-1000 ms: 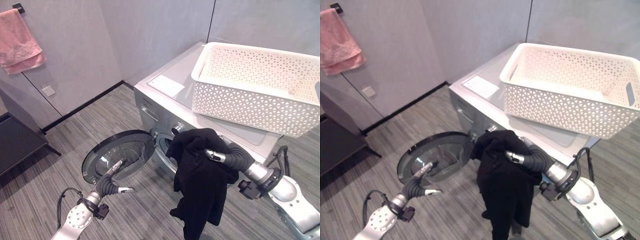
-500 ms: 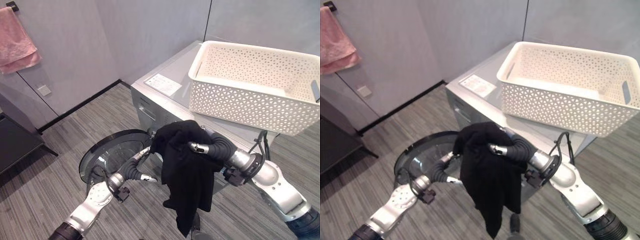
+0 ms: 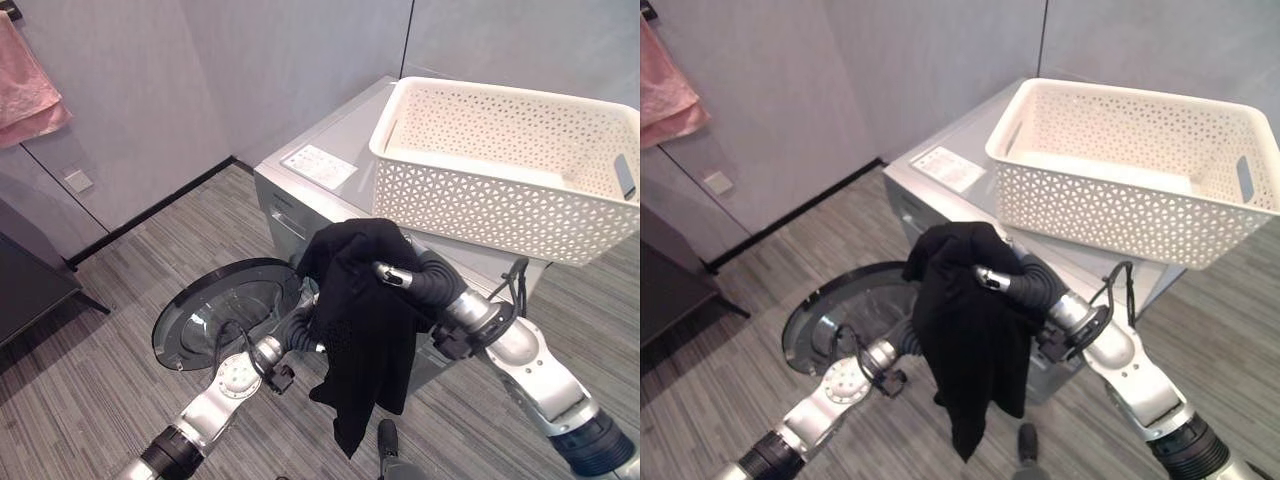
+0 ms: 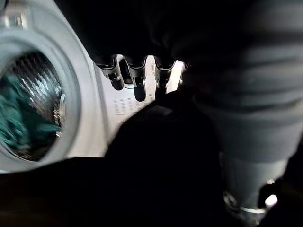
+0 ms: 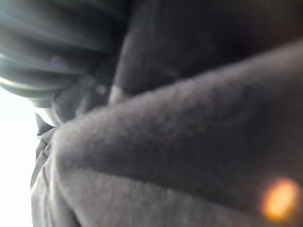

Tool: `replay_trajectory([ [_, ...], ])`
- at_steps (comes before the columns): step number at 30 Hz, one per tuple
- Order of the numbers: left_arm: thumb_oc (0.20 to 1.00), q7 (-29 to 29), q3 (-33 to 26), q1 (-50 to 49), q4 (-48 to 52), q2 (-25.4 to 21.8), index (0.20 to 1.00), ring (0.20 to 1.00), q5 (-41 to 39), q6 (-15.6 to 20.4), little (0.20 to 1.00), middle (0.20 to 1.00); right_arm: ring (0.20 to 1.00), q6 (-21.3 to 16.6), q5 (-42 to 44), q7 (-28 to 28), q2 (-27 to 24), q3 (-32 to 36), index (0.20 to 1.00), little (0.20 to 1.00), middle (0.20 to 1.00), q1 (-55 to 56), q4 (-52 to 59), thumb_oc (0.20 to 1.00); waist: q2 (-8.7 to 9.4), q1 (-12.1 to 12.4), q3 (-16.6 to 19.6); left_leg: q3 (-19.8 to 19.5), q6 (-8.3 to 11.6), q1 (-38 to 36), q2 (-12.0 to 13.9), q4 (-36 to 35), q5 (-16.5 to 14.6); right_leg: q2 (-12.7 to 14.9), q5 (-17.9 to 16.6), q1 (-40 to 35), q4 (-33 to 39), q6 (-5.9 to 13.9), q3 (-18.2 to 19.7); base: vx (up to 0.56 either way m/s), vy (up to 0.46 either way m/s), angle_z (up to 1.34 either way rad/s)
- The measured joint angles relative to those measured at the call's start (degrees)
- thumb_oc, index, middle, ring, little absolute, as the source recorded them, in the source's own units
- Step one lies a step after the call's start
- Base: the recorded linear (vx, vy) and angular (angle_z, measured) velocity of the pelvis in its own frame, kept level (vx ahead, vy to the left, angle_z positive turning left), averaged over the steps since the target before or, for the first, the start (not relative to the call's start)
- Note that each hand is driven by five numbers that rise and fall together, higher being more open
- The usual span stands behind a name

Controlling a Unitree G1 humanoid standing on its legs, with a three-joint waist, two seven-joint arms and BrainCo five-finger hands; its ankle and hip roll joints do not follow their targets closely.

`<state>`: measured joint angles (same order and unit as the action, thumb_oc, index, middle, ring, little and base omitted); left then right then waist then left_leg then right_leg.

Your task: Grab the laundry basket,head to the washer,open it,put in the laundry and shut it.

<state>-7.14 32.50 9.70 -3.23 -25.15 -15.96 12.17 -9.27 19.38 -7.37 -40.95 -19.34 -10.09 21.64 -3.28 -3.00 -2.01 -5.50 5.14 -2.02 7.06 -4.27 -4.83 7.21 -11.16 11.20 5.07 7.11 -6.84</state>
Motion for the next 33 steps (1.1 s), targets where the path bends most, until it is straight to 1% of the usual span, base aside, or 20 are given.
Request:
replay_trajectory([
  [3,1.000,0.2,0.5,1.5,0.0,0.3,1.000,1.000,-2.2,-0.4,1.000,1.000,0.200,0.6,0.0,0.8,0.2,-0.5,0.200,0.200,0.200,0.0,-0.2,0.200,0.06,-0.6,0.0,0.0,0.00,0.1,0.1,0.0,0.0,-0.1,0.0,0.1,0.0,0.00,0.0,0.00,0.000,0.00],
  [5,1.000,0.2,2.2,4.0,0.1,0.1,1.000,1.000,-4.3,-1.3,1.000,1.000,0.200,0.7,0.0,1.2,0.7,-1.0,0.200,0.200,0.200,-0.2,-0.8,0.200,0.06,-0.9,0.0,0.0,0.00,0.1,0.1,0.0,0.0,-0.1,0.0,0.3,0.0,-0.04,0.1,0.00,-0.004,-0.02],
  [7,1.000,-0.3,3.3,5.1,0.4,0.5,1.000,1.000,-4.5,-1.6,1.000,1.000,0.200,1.0,-0.1,1.2,1.3,-1.5,0.200,0.200,0.200,-0.3,-1.0,0.200,0.05,-1.0,0.0,0.0,0.00,0.1,0.2,0.0,0.0,-0.2,0.0,0.3,0.0,-0.05,0.2,0.00,-0.010,-0.04],
  [8,1.000,-0.6,4.2,5.0,0.9,0.9,1.000,1.000,-7.2,-2.4,1.000,1.000,0.200,1.0,-0.1,1.3,1.6,-2.2,0.200,0.200,0.200,-0.5,-1.2,0.200,0.06,-1.1,0.0,0.1,0.00,0.1,0.3,0.0,0.0,-0.3,-0.1,0.4,0.0,-0.12,0.2,0.00,0.000,0.00],
  [10,1.000,-0.8,5.0,4.9,0.9,0.9,1.000,1.000,-9.1,-2.6,1.000,1.000,0.200,1.1,-0.1,1.3,2.1,-2.9,0.200,0.200,0.200,-1.0,-1.5,0.200,0.05,-1.1,0.0,0.1,0.04,0.2,0.3,0.0,0.0,-0.3,-0.2,0.7,0.0,-0.27,0.2,0.00,0.000,0.00],
  [12,1.000,-0.6,5.9,5.0,0.8,1.0,1.000,1.000,-10.6,-3.1,1.000,1.000,0.200,1.7,-0.4,1.8,4.3,-4.9,0.200,0.200,0.200,-2.7,-3.3,0.200,0.05,-1.0,0.0,0.1,0.06,0.2,0.3,0.0,0.0,-0.3,-0.1,0.7,0.0,-0.21,0.3,0.00,0.000,0.00],
  [14,1.000,-0.7,7.5,5.8,0.5,1.3,1.000,1.000,-10.5,-3.2,1.000,1.000,0.200,1.8,-0.6,1.9,5.6,-5.1,0.200,0.200,0.200,-2.7,-4.0,0.200,0.05,-0.9,0.0,0.1,0.06,0.2,0.2,0.0,0.0,-0.3,-0.1,0.7,0.0,-0.18,0.3,0.00,0.000,0.00],
  [17,1.000,-0.7,9.7,6.5,-1.6,3.4,1.000,1.000,-9.9,-3.7,1.000,1.000,0.200,2.4,-1.2,2.4,6.4,-6.1,0.200,0.200,0.200,-3.0,-4.6,0.200,0.06,-1.0,0.0,0.1,0.06,0.3,0.1,0.0,0.0,-0.2,-0.1,0.8,0.0,-0.17,0.3,-0.01,0.001,-0.01],
  [18,1.000,-0.7,10.1,6.6,-3.6,4.9,1.000,1.000,-9.8,-4.1,1.000,1.000,0.200,2.9,-2.2,2.4,6.5,-7.4,0.200,0.200,0.200,-3.5,-4.9,0.200,0.04,-1.0,-0.1,0.3,0.06,0.4,0.1,0.0,0.0,-0.2,-0.1,1.1,0.0,-0.17,0.4,0.00,0.000,0.00],
  [22,1.000,-0.5,10.8,6.8,-4.7,6.7,1.000,1.000,-10.1,-4.8,1.000,1.000,0.200,3.3,-2.3,2.6,7.3,-7.8,0.200,0.200,0.200,-4.1,-5.6,0.200,0.04,-1.0,-0.1,0.2,0.26,1.9,0.1,0.1,0.2,-0.3,-0.3,2.5,0.0,-0.28,0.4,-0.01,0.001,0.00],
  [24,1.000,0.1,11.0,7.3,-6.7,9.6,1.000,1.000,-14.8,-5.3,1.000,1.000,0.200,3.5,-3.5,4.7,8.6,-7.9,0.200,0.200,0.200,-5.1,-7.8,0.200,-0.01,-1.0,-0.1,0.1,0.41,2.4,0.2,0.1,0.3,-0.3,-0.4,2.9,0.0,-0.42,0.3,-0.02,-0.006,0.01],
  [25,1.000,0.5,10.9,7.6,-7.5,10.5,1.000,1.000,-15.8,-5.4,1.000,1.000,0.200,3.5,-3.5,5.0,8.9,-7.9,0.200,0.200,0.200,-5.3,-8.4,0.200,-0.03,-1.0,-0.1,0.1,0.41,2.4,0.2,0.1,0.3,-0.3,-0.4,2.9,0.0,-0.41,0.3,0.00,0.000,0.00],
  [27,1.000,1.5,11.1,9.1,-8.7,10.8,1.000,1.000,-17.3,-5.7,1.000,1.000,0.200,3.9,-3.9,6.1,9.0,-7.8,0.200,0.200,0.200,-6.1,-9.4,0.200,-0.09,-1.1,-0.2,0.0,0.42,2.5,0.3,0.1,0.3,-0.3,-0.4,2.9,0.0,-0.36,0.2,0.00,0.000,0.00],
  [30,1.000,2.5,11.3,12.0,-9.2,10.5,1.000,1.000,-17.3,-6.3,1.000,1.000,0.200,4.6,-4.5,7.3,9.4,-7.9,0.200,0.200,0.200,-6.8,-10.0,0.200,-0.15,-1.1,-0.2,-0.1,0.47,3.1,0.3,0.1,0.3,-0.2,-0.3,3.0,0.0,-0.25,0.0,0.00,-0.003,0.03],
  [33,1.000,3.0,11.6,12.9,-9.4,10.6,1.000,1.000,-17.3,-6.5,1.000,1.000,0.200,4.7,-4.6,7.3,9.8,-8.1,0.200,0.200,0.200,-7.4,-10.7,0.200,-0.15,-1.1,-0.3,-0.1,0.51,3.2,0.2,0.1,0.3,-0.2,-0.3,3.4,0.0,-0.24,0.0,0.00,-0.003,0.01],
])
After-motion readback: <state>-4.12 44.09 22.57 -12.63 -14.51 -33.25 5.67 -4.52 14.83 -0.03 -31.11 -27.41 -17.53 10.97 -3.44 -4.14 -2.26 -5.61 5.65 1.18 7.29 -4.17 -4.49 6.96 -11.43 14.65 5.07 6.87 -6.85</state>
